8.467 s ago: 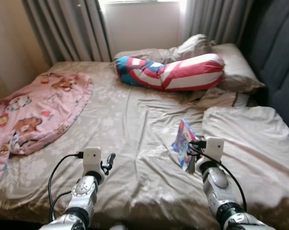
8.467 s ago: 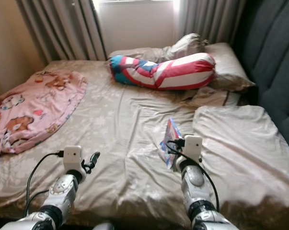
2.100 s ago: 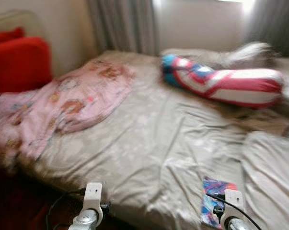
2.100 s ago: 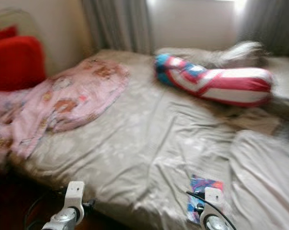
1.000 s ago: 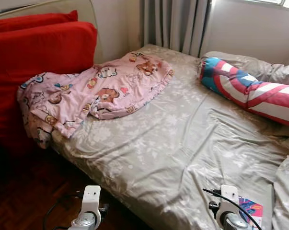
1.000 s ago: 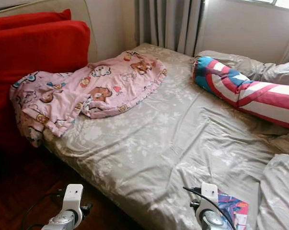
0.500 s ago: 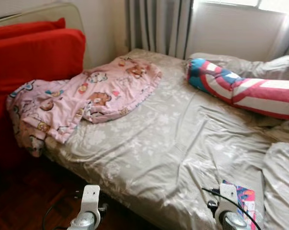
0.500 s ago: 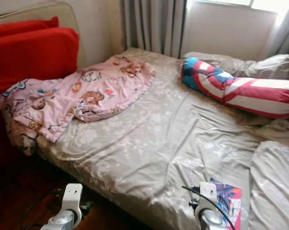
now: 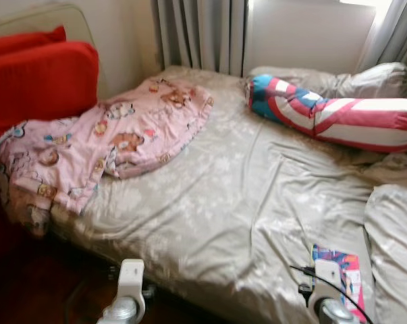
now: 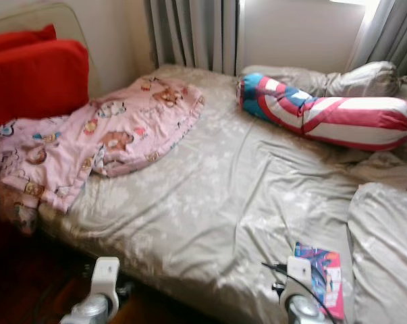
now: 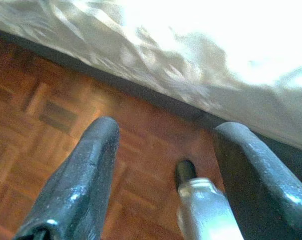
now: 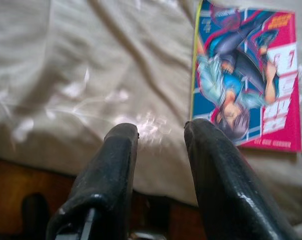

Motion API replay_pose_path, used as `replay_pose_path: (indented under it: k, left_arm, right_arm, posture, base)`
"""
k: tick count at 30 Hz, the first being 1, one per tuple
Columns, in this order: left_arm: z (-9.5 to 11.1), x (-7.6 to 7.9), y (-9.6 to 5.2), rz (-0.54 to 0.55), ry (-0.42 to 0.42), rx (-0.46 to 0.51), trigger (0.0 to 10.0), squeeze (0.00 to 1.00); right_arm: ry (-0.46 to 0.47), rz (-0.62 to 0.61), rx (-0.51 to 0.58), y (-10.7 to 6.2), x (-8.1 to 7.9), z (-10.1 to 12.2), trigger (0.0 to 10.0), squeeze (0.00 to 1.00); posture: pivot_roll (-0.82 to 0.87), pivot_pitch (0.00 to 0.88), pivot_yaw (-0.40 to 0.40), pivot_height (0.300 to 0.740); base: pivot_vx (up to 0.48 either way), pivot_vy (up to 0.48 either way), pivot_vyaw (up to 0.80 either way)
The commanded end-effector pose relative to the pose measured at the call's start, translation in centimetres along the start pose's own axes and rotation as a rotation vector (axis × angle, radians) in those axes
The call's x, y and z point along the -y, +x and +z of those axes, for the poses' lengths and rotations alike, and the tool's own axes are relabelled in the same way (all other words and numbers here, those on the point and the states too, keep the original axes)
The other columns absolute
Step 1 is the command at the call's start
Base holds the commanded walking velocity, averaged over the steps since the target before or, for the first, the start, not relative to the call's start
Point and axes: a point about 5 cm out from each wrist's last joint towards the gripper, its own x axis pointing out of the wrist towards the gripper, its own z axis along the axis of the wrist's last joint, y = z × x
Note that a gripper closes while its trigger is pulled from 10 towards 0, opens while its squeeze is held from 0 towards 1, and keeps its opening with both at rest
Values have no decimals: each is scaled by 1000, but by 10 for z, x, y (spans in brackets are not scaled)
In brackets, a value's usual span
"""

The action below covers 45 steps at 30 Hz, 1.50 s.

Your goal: Clean up the room

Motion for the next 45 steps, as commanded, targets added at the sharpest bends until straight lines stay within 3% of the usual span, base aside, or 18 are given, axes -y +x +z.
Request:
replay_pose_path:
  k: [1,26,34,45]
  left_arm:
    - [-6,-7,-1,18,18,-26,10000,0]
    - [-6,-8,-1,16,16,-31,10000,0]
    - [-6,-8,-1,18,9,-30,10000,0]
    - [-5,-8,-1,20,8,-30,10000,0]
  right_arm:
    - [-6,25,-11,0,-9,-1,10000,0]
    - [-21,34,-13,0,-10,-1,10000,0]
    - [-32,35,-16,1,-10,-1,10000,0]
    - [-38,38,-17,1,-10,0,10000,0]
  posture:
    - [35,0,5,740]
    - [40,0,5,740]
    - [42,0,1,740]
    - [42,0,4,740]
  base:
    - [0,480,0]
    - [0,480,0]
    - [0,84,0]
    - [0,448,0]
